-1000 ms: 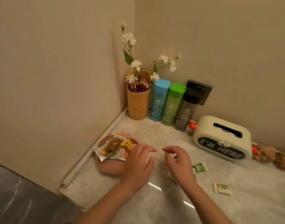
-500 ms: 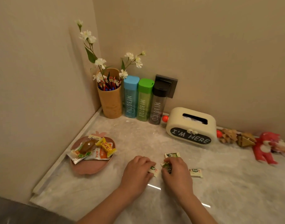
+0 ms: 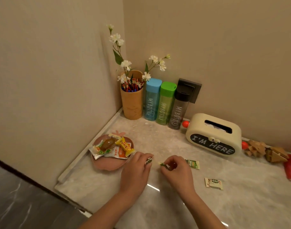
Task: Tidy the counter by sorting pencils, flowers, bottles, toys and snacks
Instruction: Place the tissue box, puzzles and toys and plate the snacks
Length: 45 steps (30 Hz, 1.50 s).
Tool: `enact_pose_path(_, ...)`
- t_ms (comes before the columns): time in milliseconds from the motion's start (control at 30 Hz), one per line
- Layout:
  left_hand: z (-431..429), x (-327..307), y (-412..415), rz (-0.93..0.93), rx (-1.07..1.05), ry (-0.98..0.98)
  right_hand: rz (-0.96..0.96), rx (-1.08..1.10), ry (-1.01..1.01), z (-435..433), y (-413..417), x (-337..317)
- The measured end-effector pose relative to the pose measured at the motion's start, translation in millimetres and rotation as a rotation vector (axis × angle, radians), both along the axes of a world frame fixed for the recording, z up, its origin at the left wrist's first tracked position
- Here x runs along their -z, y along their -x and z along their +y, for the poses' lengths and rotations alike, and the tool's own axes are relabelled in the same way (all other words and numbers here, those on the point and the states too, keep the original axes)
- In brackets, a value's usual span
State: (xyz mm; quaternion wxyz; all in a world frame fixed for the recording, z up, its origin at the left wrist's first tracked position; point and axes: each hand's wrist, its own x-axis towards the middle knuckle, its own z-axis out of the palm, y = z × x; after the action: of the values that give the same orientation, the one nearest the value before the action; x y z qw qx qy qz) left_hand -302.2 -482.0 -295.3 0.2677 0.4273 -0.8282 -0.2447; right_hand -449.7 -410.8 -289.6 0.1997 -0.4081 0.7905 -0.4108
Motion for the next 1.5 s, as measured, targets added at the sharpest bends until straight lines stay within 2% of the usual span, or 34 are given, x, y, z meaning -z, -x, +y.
enact_pose_path(167, -20.7, -5.6, -56.1, 0.122, -0.257, 0.004, -0.003, -0.214, 0.119, -49.2, -53.9, -15.9)
enact_pose_path(367, -40.1, -7.0, -104.0, -0.125, -0.420, 0.104, 0.173, -0.464, 0.157, -92.8, -98.0, -23.2)
enact_pose_path(533, -50.9, -4.8, -110.2, -0.178, -0.396, 0.112, 0.213, -0.452, 0.136, -106.5, -113.9, -15.4)
enact_pose_path(700, -54.4, 0.2, -104.5, -0.123, -0.369, 0.095, 0.132, -0.316, 0.196, -102.2, -97.5, -9.1)
enact_pose_path(800, -53.5, -1.6, -94.1, -0.019, -0.316, 0.093, 0.112, -0.254, 0.236, -94.0, -81.9, -9.2)
enact_pose_path(1000, -33.8, -14.2, -37.2, 0.170, -0.091, 0.020, 0.091, -0.103, 0.191, -55.9, -37.0, -6.9)
enact_pose_path(1267, 5.6, -19.7, 58.0, 0.068, 0.224, -0.050, 0.158, 0.147, 0.028, 25.7, 45.5, -5.1)
enact_pose_path(1500, 26.2, -0.7, 114.5, -0.131, 0.401, -0.024, 0.329, 0.142, -0.334, 71.8, 84.7, -2.3)
